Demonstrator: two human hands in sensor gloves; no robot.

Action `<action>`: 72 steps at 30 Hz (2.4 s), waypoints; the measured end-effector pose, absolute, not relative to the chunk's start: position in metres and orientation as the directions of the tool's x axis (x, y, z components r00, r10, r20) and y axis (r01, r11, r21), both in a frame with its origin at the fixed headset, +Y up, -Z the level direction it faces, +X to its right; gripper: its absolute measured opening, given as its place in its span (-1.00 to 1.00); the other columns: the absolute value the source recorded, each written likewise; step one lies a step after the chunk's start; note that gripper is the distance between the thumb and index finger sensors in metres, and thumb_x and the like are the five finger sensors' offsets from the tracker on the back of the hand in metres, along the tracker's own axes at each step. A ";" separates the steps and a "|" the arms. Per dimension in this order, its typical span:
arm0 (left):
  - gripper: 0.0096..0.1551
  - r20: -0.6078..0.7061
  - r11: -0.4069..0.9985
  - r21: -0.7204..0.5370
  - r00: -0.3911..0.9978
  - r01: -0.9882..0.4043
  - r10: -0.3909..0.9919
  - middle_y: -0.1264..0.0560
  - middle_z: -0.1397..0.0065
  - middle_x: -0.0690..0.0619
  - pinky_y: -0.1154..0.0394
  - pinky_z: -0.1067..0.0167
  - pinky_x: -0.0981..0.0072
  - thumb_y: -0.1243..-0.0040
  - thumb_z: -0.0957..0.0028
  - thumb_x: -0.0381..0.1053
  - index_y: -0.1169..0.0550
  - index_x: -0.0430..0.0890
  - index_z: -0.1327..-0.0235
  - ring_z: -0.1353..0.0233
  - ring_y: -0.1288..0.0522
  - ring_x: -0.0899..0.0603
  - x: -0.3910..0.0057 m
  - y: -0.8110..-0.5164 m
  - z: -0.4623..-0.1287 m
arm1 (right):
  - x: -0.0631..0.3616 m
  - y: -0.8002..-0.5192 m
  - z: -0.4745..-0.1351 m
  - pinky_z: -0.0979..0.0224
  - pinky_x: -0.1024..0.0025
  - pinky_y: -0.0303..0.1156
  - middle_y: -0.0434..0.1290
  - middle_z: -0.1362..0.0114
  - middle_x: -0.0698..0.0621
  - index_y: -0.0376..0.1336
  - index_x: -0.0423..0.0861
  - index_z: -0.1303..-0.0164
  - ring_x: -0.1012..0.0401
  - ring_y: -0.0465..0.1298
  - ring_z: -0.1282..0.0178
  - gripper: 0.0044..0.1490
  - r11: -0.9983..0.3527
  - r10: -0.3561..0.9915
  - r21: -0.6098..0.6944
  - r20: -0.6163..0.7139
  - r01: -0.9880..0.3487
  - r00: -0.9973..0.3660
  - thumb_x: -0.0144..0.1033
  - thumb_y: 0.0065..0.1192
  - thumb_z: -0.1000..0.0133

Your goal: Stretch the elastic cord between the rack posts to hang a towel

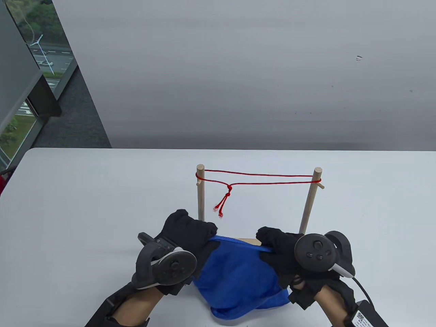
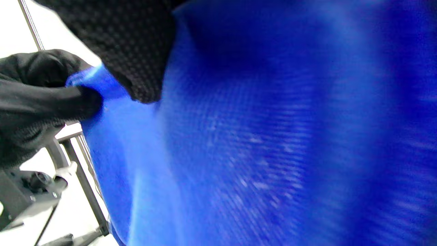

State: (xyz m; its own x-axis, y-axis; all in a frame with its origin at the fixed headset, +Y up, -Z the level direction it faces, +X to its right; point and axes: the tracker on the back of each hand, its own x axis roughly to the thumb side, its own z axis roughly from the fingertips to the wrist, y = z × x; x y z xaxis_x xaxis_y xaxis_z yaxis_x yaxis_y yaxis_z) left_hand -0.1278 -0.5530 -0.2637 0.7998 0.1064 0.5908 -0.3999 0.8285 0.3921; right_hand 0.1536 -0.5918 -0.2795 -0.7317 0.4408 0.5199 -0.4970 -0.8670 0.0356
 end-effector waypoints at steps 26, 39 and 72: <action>-0.58 0.374 0.747 0.662 0.890 -0.059 -0.262 -0.81 0.36 0.14 -0.63 0.03 -0.06 -0.44 0.15 0.10 -0.77 -0.07 0.11 0.39 -0.77 -0.08 -0.139 -0.525 -0.260 | 0.193 -0.537 -0.264 0.12 0.13 0.59 0.63 0.15 0.04 0.37 -0.16 -0.11 0.18 0.70 0.33 -0.47 -0.930 0.001 -0.330 0.442 -0.164 -0.897 -0.15 0.17 -0.03; -0.57 0.338 0.657 0.754 0.868 -0.019 -0.363 -0.80 0.44 0.17 -0.68 0.25 0.06 -0.40 0.12 0.13 -0.76 -0.08 0.12 0.60 -0.73 0.02 -0.133 -0.489 -0.258 | 0.204 -0.484 -0.257 0.42 0.40 0.60 0.61 0.20 0.07 0.37 -0.13 -0.10 0.35 0.62 0.55 -0.46 -0.811 -0.129 -0.569 0.402 -0.137 -0.906 -0.11 0.14 -0.02; -0.58 0.292 0.522 0.850 0.884 -0.066 -0.364 -0.75 0.61 0.25 -0.66 0.45 0.14 -0.33 0.05 0.20 -0.75 -0.06 0.17 0.75 -0.64 0.06 -0.115 -0.398 -0.260 | 0.199 -0.402 -0.279 0.53 0.50 0.57 0.62 0.23 0.08 0.38 -0.14 -0.09 0.42 0.57 0.64 -0.47 -0.697 -0.136 -0.690 0.393 -0.194 -0.910 -0.11 0.14 -0.02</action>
